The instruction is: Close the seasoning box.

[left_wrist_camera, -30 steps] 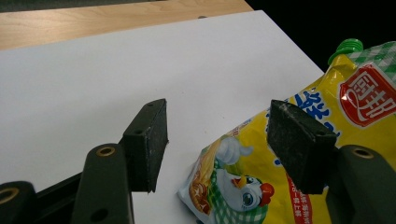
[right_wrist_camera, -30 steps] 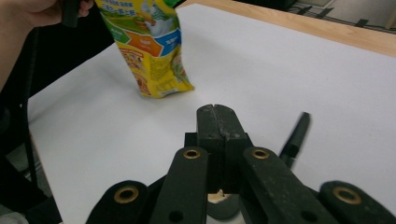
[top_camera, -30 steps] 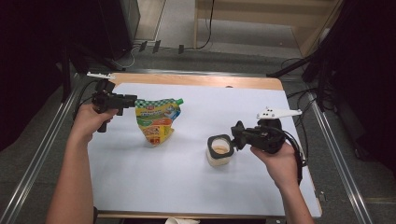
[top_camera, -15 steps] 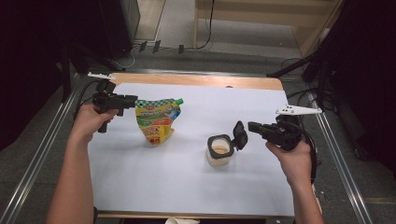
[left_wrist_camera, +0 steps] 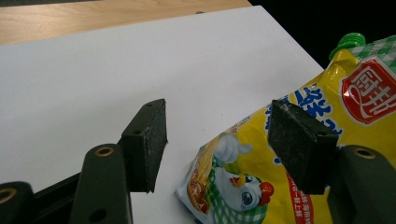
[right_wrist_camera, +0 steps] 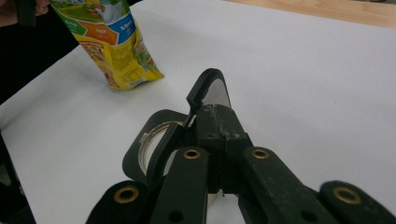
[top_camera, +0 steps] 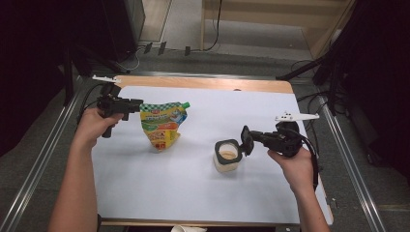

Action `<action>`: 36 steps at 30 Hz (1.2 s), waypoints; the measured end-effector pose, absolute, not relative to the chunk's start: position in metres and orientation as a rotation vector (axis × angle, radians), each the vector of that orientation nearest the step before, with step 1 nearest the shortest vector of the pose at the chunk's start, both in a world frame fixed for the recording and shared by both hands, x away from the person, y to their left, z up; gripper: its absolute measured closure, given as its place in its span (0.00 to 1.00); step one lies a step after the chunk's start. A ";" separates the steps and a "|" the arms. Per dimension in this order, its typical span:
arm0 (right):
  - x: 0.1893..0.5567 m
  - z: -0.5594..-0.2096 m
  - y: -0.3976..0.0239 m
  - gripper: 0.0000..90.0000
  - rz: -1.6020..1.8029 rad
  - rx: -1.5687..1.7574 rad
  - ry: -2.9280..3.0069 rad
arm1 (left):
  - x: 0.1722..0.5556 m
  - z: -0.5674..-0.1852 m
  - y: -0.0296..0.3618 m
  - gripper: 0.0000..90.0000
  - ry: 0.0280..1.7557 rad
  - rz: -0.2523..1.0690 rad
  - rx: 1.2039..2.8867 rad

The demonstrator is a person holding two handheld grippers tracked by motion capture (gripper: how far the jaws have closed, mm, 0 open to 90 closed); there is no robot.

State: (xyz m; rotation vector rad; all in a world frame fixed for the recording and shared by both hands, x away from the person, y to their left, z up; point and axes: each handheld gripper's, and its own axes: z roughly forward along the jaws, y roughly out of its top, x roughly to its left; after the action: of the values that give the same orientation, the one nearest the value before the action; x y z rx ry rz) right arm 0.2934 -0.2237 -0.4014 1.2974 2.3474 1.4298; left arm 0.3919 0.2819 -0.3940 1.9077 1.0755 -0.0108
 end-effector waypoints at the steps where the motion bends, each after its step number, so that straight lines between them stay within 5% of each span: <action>1: 0.294 -0.402 -0.223 1.00 1.431 1.291 2.352 | 0.392 -0.394 0.282 0.43 1.076 -0.011 1.908; 36: 0.288 -0.428 -0.171 1.00 1.441 1.138 2.520 | 0.392 -0.397 0.281 0.42 1.081 -0.028 1.908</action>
State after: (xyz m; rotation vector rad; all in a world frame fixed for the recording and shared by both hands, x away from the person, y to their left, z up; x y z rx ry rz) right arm 0.2880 -0.1706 -0.4283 1.1383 2.5202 1.4412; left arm 0.3925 0.2811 -0.3973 1.9079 1.0811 -0.0283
